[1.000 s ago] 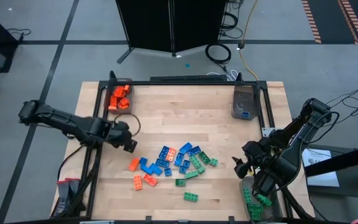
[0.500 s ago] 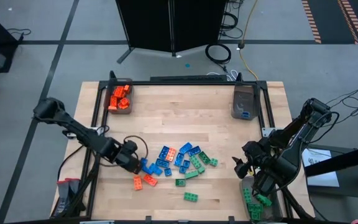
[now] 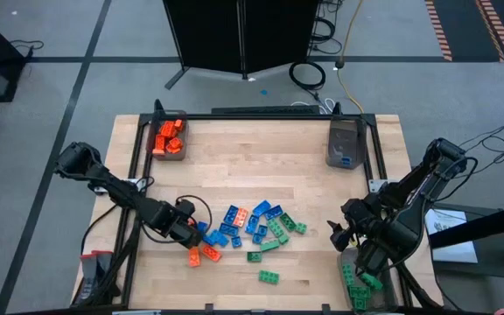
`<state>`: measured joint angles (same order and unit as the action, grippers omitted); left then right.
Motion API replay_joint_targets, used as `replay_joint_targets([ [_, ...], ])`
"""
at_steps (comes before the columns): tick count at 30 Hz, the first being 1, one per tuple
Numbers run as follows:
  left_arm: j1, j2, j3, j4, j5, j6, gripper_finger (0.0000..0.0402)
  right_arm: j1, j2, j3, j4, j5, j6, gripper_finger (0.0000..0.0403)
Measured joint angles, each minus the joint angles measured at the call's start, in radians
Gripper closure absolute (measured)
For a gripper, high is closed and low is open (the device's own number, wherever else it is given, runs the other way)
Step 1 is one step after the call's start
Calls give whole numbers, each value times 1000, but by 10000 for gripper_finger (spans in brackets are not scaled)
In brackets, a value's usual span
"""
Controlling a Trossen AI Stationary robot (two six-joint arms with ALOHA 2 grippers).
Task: Sort blocks
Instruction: Put the orange game piece into the top left black bin
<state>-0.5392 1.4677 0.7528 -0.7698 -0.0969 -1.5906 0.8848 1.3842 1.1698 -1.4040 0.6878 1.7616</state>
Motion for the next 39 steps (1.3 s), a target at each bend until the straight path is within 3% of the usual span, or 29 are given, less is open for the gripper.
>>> replay_joint_targets([
  [9, -2, 5, 77, -189, -27, -26, 173, 0, 0, 0, 0, -39, -21, 103],
  [20, 0, 3, 69, -177, -52, -19, 173, 0, 0, 0, 0, -39, -23, 103],
  [26, -50, 3, 112, -106, 2, 180, 173, 0, 0, 0, 1, -39, -46, 103],
  [33, -105, 7, 118, -220, 3, 91, 173, 0, 0, 0, 3, -39, -34, 103],
  [39, -135, 44, 112, -167, 15, 82, 173, 0, 0, 0, 6, -39, -46, 103],
])
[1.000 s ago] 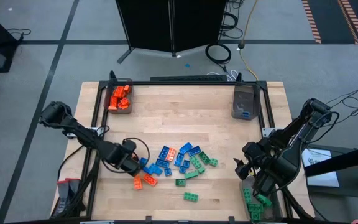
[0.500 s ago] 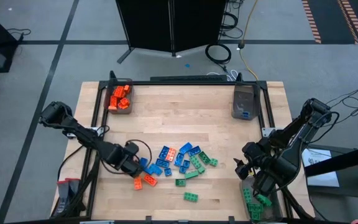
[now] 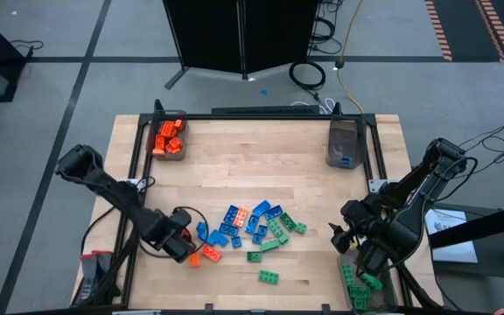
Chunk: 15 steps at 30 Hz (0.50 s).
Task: Sort blocks
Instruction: Put the orange game piece into the top left black bin
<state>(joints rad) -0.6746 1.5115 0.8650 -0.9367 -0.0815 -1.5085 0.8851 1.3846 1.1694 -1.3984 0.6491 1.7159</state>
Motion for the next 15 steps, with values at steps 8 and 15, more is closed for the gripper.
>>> replay_joint_targets([
  [8, -16, 139, 2, 35, 7, 29, 173, 0, 0, 0, 10, 0, 0, 103],
  [15, -13, 171, 5, 38, 46, 77, 259, 0, 0, 0, 10, 0, 0, 103],
])
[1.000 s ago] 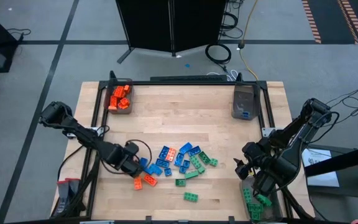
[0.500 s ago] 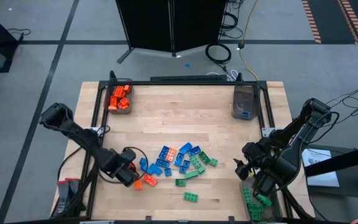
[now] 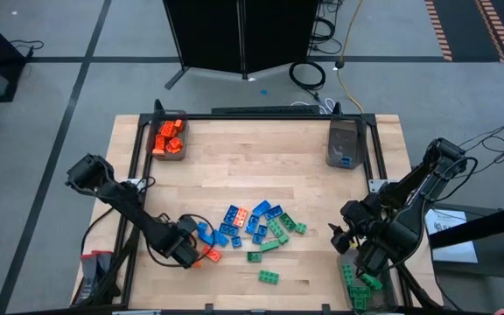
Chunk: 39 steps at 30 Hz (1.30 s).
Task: Sort blocks
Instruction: Put the orange game piece into the top left black bin
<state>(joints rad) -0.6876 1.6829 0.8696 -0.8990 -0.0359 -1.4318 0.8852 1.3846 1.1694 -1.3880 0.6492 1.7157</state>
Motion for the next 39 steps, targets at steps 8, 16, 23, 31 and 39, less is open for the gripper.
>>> replay_joint_targets([
  [8, 31, -94, -5, -17, -42, -21, 280, 0, 0, 0, -2, 0, -11, 103],
  [16, 230, -289, 40, -182, -280, -25, 280, 0, 0, 0, -12, 6, -11, 103],
  [23, 568, -484, 53, -350, -618, -9, 280, 0, 0, 0, -13, 10, -9, 103],
  [31, 1009, -546, 53, -336, -702, 323, 280, 0, 0, 0, -14, 31, -6, 103],
  [39, 1285, -510, -1, -166, -655, 597, 280, 0, 0, 0, -15, 40, 4, 103],
])
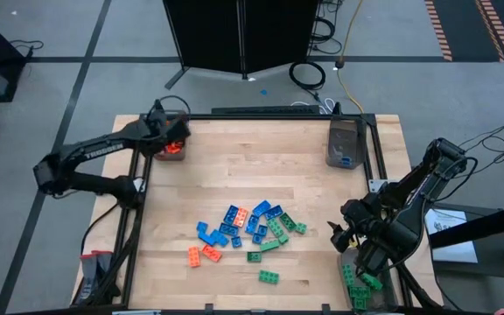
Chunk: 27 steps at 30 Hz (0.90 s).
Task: Sort blocks
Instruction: Put the orange game piece into the top left black bin
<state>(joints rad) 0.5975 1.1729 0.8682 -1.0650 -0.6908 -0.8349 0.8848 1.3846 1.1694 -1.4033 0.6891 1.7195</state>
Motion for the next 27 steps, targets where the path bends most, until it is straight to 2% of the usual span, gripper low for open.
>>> replay_joint_targets([
  [5, 138, 0, -94, 112, 135, 114, 280, 0, 0, 0, 0, -1, -1, 103],
  [9, 205, 0, -144, 183, 243, 189, 280, 0, 0, 0, 0, -5, -2, 103],
  [15, 234, 0, -155, 275, 285, 196, 280, 0, 0, 0, 0, -5, -3, 103],
  [17, 234, 0, -154, 299, 298, 218, 247, 0, 0, 0, 0, -5, -3, 103],
  [21, 234, 0, -154, 294, 287, 240, 129, 0, 0, 0, 0, -6, -2, 103],
  [23, 235, 0, -154, 273, 264, 240, 85, 0, 0, 0, 0, -6, -1, 103],
  [25, 241, 0, -154, 255, 260, 238, 60, 0, 0, 0, 0, -6, -1, 103],
  [27, 245, -1, -154, 257, 317, 219, 51, 0, 0, 0, 0, -6, -1, 103],
])
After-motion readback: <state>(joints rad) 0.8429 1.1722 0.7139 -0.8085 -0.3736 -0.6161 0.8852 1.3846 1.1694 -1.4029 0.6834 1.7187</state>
